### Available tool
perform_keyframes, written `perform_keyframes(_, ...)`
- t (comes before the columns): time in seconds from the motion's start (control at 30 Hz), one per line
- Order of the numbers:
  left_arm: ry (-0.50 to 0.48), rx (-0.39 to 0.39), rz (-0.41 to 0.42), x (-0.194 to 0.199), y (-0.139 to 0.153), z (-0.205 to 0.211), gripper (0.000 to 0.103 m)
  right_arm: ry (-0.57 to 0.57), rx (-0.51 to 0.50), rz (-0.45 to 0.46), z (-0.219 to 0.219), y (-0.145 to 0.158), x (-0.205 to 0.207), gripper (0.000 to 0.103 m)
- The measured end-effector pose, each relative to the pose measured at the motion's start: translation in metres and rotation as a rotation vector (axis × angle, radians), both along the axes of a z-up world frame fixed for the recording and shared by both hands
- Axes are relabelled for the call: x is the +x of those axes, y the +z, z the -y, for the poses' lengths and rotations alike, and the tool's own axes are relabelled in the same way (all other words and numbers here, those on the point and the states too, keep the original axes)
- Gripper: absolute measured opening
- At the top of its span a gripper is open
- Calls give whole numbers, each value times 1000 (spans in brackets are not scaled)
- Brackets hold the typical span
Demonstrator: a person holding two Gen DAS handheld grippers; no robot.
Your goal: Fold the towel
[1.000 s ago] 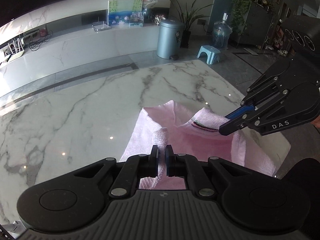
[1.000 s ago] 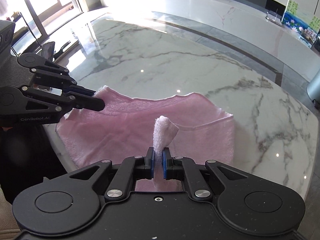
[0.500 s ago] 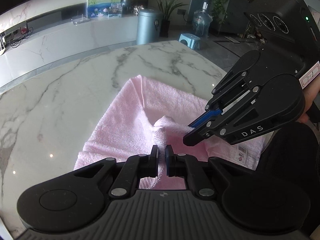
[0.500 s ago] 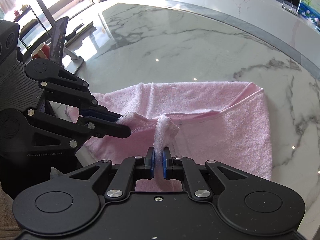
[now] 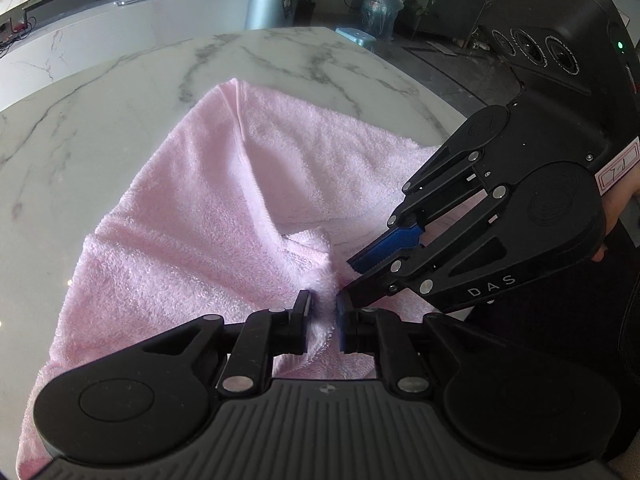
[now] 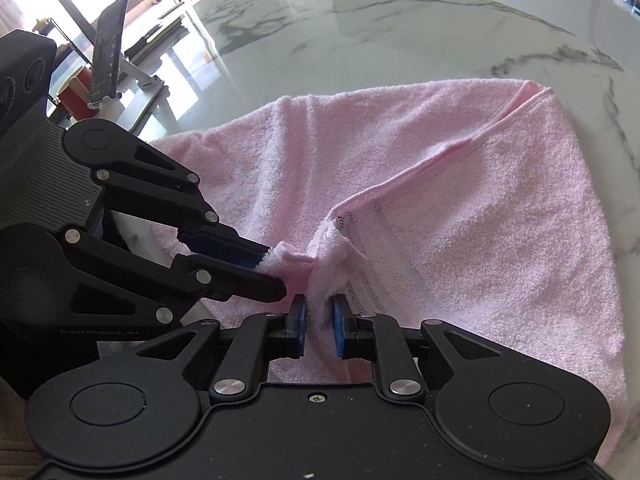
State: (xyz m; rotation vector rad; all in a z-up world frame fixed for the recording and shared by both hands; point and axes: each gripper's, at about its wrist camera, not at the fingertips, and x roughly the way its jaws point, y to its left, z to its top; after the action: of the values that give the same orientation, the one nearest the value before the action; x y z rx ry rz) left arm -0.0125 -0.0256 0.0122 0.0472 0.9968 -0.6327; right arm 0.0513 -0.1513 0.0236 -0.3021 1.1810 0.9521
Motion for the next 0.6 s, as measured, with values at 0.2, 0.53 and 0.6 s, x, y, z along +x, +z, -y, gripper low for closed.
perform_keyframes(0.2,-64,2,22,-13,8,-7,39,23,24,-14,16,11,-4,35)
perform_keyframes(0.53,-159,73,63,-23,3,18,40,-59,73,-15,29,10,11,35)
perform_keyframes(0.6,-165,73,60,-23,-3,26,40,-67,78,-19,26,7,15,35)
